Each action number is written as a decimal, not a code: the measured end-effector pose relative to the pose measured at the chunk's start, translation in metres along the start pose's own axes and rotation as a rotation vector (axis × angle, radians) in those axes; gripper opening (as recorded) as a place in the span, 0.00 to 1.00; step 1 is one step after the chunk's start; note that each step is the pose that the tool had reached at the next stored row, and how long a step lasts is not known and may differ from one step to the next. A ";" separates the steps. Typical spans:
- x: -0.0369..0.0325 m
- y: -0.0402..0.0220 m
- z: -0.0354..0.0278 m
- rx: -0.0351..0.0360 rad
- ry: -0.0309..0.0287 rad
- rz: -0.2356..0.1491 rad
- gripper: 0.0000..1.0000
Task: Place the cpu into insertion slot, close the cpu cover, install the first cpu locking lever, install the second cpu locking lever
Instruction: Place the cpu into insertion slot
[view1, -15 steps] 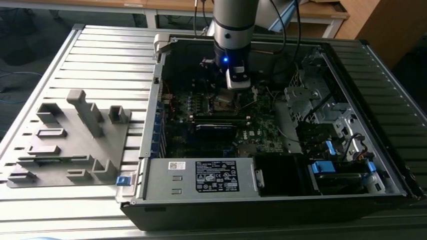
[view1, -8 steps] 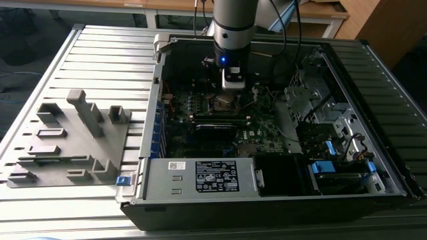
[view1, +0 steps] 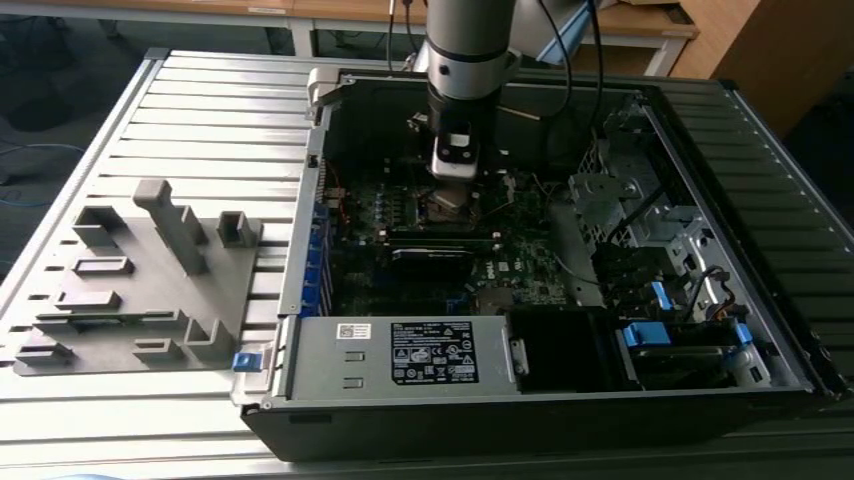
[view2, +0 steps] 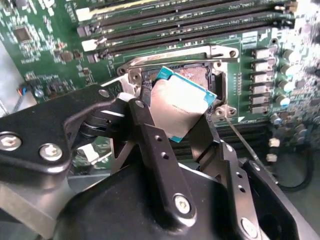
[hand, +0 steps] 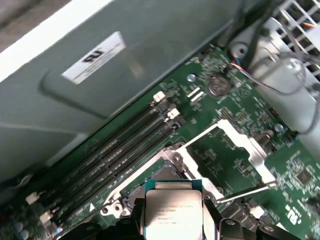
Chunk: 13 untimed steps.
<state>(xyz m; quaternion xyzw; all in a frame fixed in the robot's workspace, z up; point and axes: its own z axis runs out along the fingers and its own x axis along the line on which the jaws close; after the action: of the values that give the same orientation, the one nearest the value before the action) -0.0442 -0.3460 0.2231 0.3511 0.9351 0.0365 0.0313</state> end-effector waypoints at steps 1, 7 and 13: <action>0.0000 0.0000 0.0001 0.0006 -0.0016 0.018 0.54; 0.0000 -0.0001 0.0005 0.0042 -0.0114 0.126 0.54; 0.0000 0.0000 0.0005 0.0047 -0.0129 0.143 0.54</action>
<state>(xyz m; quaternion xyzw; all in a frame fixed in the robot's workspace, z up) -0.0442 -0.3460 0.2227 0.4174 0.9074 0.0341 0.0338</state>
